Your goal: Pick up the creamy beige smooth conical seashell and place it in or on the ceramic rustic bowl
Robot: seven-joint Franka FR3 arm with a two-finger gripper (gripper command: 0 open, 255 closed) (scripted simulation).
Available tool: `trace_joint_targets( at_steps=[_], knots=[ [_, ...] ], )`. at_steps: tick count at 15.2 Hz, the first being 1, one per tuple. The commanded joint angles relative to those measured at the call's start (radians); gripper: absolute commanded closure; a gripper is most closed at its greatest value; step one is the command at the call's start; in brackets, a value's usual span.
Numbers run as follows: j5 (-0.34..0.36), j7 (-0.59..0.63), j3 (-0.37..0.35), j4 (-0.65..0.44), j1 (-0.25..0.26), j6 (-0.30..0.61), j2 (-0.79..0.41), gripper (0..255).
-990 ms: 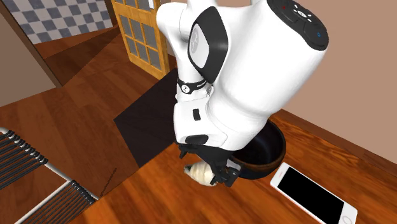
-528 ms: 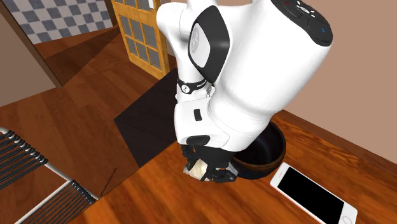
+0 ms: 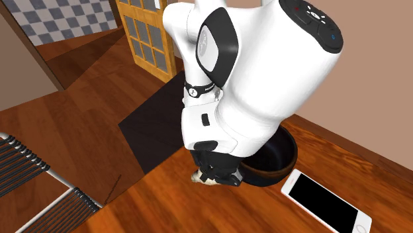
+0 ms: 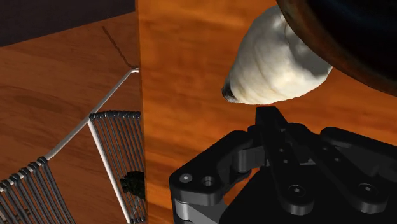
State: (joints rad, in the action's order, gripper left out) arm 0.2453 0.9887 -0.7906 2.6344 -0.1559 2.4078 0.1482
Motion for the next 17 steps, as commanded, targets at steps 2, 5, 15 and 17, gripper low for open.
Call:
trace_joint_targets(
  at_steps=[2, 5, 15, 17],
  knots=[
    [0.022, 0.196, -0.049, -0.132, -0.031, -0.203, -0.129, 0],
    [0.054, 0.386, -0.042, -0.241, -0.021, -0.351, -0.284, 0],
    [0.111, 0.424, -0.017, -0.197, -0.017, -0.284, -0.329, 0],
    [0.111, 0.424, -0.017, -0.197, -0.017, -0.284, -0.329, 0]
  ],
)
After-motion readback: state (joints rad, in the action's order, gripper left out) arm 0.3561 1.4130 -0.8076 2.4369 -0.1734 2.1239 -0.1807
